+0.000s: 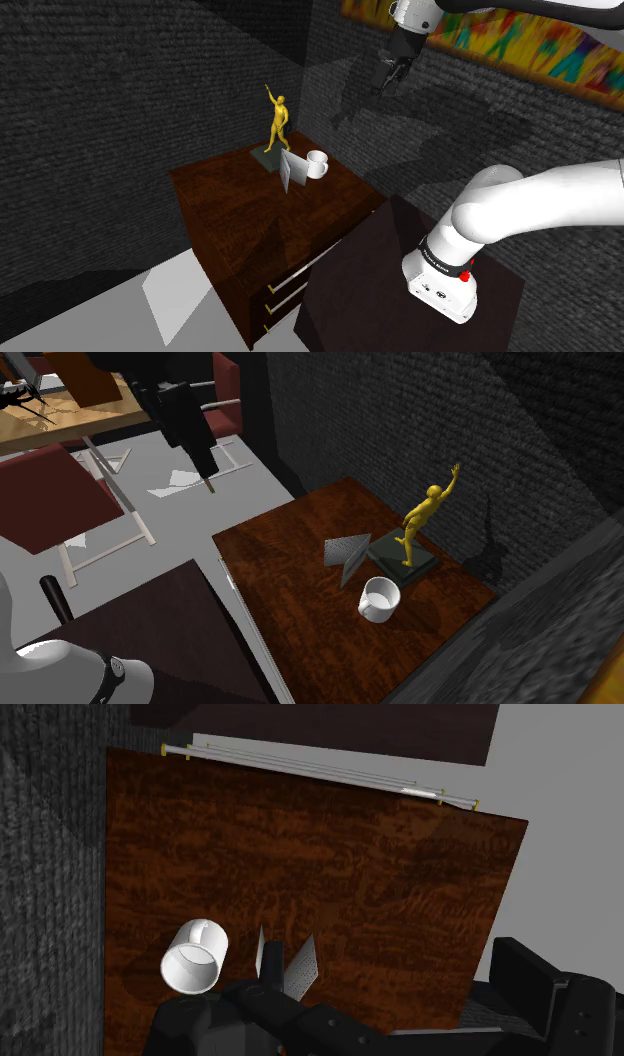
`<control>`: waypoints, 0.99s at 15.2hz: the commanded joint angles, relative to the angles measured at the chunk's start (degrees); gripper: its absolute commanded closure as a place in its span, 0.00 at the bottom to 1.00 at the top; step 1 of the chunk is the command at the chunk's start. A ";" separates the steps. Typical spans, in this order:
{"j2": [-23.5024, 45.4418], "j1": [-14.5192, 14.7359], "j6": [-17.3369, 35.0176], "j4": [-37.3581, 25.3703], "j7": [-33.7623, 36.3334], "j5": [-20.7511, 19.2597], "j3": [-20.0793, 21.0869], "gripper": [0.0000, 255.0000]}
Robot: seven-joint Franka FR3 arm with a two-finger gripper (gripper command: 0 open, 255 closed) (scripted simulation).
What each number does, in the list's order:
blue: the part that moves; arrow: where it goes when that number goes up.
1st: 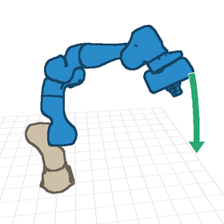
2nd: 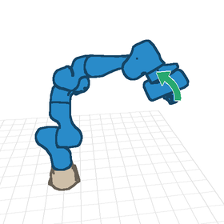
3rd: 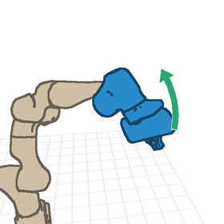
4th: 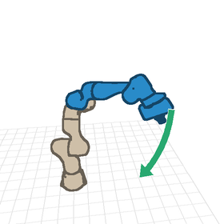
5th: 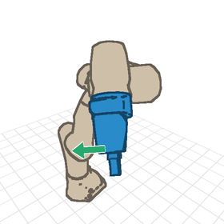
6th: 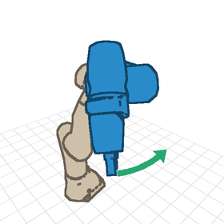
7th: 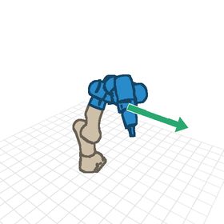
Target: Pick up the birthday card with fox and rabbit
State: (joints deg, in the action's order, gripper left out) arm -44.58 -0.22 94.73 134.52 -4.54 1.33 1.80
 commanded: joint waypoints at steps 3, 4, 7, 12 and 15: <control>2.95 -0.17 3.66 0.97 0.16 0.01 0.04 0.00; 4.52 -0.26 5.48 1.34 0.24 0.01 0.07 0.00; 9.61 -0.53 10.81 1.97 0.49 0.00 0.14 0.00; 19.12 -0.98 19.16 1.44 0.94 -0.08 0.24 0.00; 25.30 -1.22 23.70 0.18 1.23 -0.19 0.27 0.00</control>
State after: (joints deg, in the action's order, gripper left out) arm -20.94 -1.32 116.80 134.69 -3.30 1.19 2.14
